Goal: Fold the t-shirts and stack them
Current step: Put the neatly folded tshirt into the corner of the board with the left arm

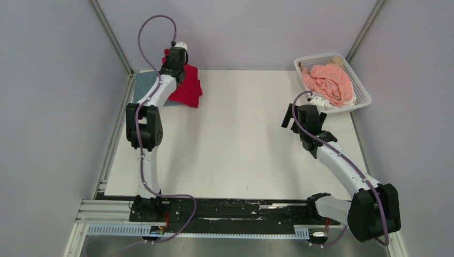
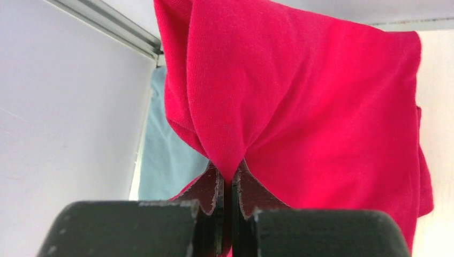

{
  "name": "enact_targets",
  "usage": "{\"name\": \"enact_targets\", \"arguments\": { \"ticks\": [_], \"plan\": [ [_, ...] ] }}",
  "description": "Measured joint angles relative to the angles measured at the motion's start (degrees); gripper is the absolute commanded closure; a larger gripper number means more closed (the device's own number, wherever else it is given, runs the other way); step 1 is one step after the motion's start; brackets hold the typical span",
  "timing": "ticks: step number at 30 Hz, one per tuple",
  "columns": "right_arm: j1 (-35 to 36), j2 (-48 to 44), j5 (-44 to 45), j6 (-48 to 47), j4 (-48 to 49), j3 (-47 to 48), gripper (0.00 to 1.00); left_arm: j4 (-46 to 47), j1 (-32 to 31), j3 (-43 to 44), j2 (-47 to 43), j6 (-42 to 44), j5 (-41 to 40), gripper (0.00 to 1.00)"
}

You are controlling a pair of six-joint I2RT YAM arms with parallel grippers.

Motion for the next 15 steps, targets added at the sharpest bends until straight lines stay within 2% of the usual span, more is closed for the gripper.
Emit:
{"name": "enact_targets", "arguments": {
  "ticks": [7, 15],
  "plan": [
    [0.00, 1.62, 0.59, -0.17, 0.13, 0.00, 0.00, 1.22, 1.05, 2.54, -0.39, 4.09, 2.71, 1.00],
    [0.00, 2.10, 0.90, -0.20, 0.11, 0.00, 0.00, -0.13, 0.85, 3.50, -3.17, 4.50, 4.33, 1.00]
  ]
}}
